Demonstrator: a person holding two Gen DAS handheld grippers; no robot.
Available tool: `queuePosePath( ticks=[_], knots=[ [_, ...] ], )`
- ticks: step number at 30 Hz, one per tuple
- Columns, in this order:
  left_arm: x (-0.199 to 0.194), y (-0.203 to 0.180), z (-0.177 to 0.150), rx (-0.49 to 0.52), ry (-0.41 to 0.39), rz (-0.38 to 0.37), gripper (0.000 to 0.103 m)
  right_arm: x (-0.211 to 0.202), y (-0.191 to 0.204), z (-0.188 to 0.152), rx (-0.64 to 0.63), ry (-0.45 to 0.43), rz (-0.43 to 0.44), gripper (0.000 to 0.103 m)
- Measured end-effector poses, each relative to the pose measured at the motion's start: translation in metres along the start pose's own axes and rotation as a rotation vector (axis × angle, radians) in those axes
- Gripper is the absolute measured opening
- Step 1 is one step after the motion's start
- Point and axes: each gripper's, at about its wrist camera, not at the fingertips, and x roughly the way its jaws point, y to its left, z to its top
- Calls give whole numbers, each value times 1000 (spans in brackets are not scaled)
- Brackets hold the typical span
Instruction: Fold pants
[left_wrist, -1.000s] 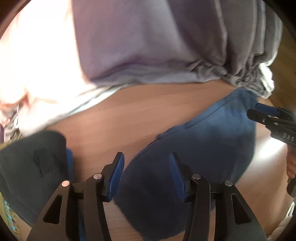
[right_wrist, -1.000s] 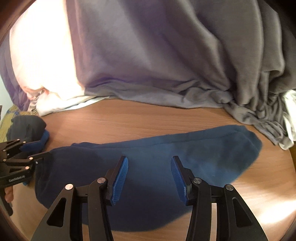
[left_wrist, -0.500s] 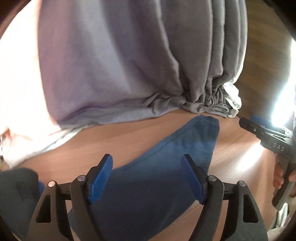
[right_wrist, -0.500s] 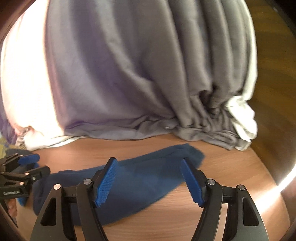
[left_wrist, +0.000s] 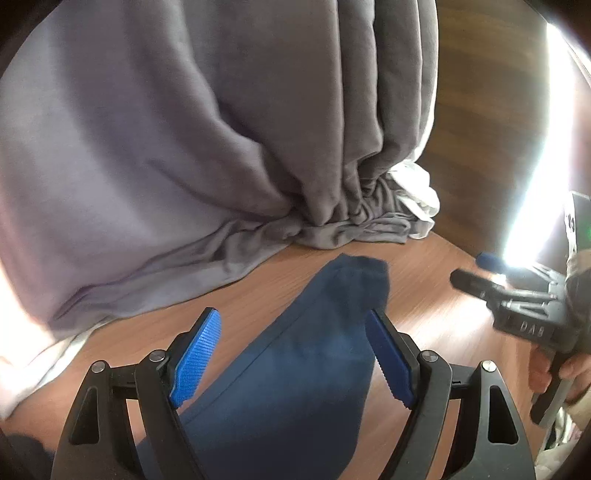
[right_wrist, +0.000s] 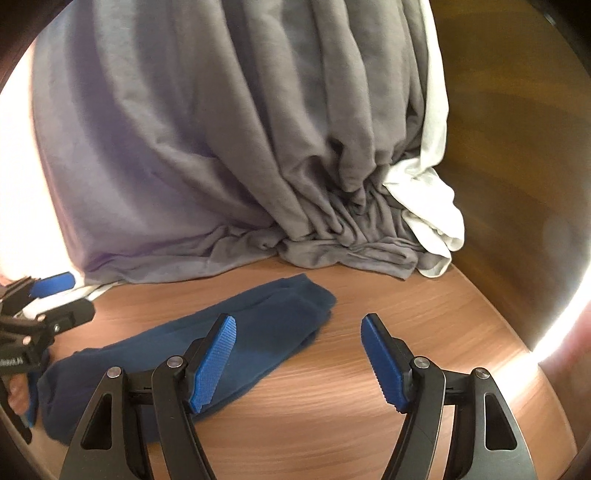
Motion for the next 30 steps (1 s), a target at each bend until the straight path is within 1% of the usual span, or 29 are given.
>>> queuePosePath(
  ticks=[7, 10, 15, 17, 18, 22, 24, 28, 30],
  knots=[
    [61, -16, 24, 70, 54, -116, 80, 28, -20, 1, 46, 16, 6, 70],
    [90, -20, 32, 109, 88, -167, 80, 44, -28, 2, 74, 21, 6, 65],
    [142, -23, 42, 165, 147, -219, 77, 75, -40, -2, 138, 52, 20, 61],
    [162, -22, 44, 169, 173, -226, 74, 89, -43, -4, 163, 72, 36, 57],
    [171, -21, 44, 169, 187, -231, 70, 97, -45, -5, 174, 86, 43, 57],
    [206, -16, 46, 145, 256, -284, 62, 121, -45, -11, 202, 120, 54, 53],
    [220, -16, 45, 142, 283, -308, 61, 133, -45, -14, 223, 143, 67, 49],
    [242, -17, 40, 143, 344, -341, 57, 150, -47, -19, 256, 175, 77, 47],
    [248, -17, 39, 134, 359, -358, 58, 156, -47, -21, 269, 189, 90, 43]
  ],
)
